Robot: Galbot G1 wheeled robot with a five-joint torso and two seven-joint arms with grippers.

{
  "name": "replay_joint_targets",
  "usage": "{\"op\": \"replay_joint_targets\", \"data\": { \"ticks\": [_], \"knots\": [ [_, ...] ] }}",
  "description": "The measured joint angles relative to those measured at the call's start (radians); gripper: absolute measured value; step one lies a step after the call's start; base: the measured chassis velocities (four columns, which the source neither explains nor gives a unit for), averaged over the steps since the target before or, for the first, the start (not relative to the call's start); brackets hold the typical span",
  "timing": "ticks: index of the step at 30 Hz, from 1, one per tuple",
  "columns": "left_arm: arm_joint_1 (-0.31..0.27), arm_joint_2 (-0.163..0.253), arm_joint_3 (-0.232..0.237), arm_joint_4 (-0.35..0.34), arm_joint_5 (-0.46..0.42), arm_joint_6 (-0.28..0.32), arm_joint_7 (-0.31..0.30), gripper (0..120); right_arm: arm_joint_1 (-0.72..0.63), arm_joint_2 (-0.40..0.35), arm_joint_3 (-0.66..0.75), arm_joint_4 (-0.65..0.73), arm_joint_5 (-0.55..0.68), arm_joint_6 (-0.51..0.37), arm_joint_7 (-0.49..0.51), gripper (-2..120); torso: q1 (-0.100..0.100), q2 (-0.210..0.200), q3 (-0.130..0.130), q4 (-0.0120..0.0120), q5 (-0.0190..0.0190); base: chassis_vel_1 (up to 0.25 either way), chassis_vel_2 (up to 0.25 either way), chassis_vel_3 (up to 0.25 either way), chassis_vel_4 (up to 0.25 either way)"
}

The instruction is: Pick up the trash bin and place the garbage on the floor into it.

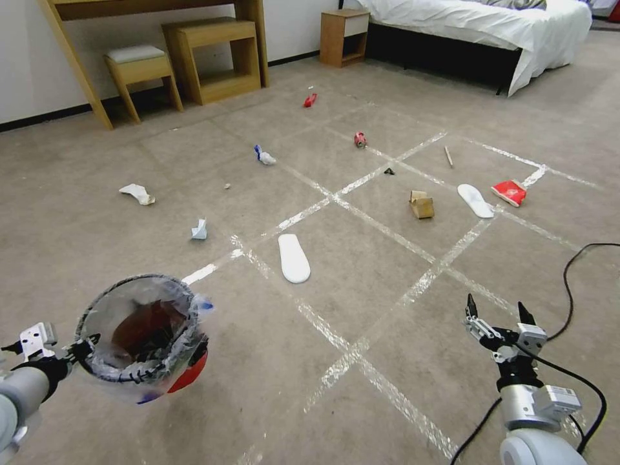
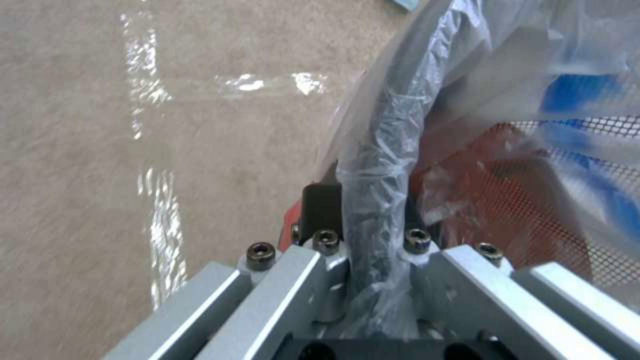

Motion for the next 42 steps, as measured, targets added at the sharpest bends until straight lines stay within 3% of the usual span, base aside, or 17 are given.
{"op": "replay_joint_targets", "data": {
  "ticks": [42],
  "knots": [
    [-0.015, -0.007, 0.029, 0.02, 0.024, -0.01, 0.003, 1, 0.026, 0.0, -0.017, -0.028, -0.003, -0.003, 0.004, 100, 0.0, 0.0, 0.0, -0.0001, 0.0, -0.111, 0.106, 0.113, -0.114]
  ]
}}
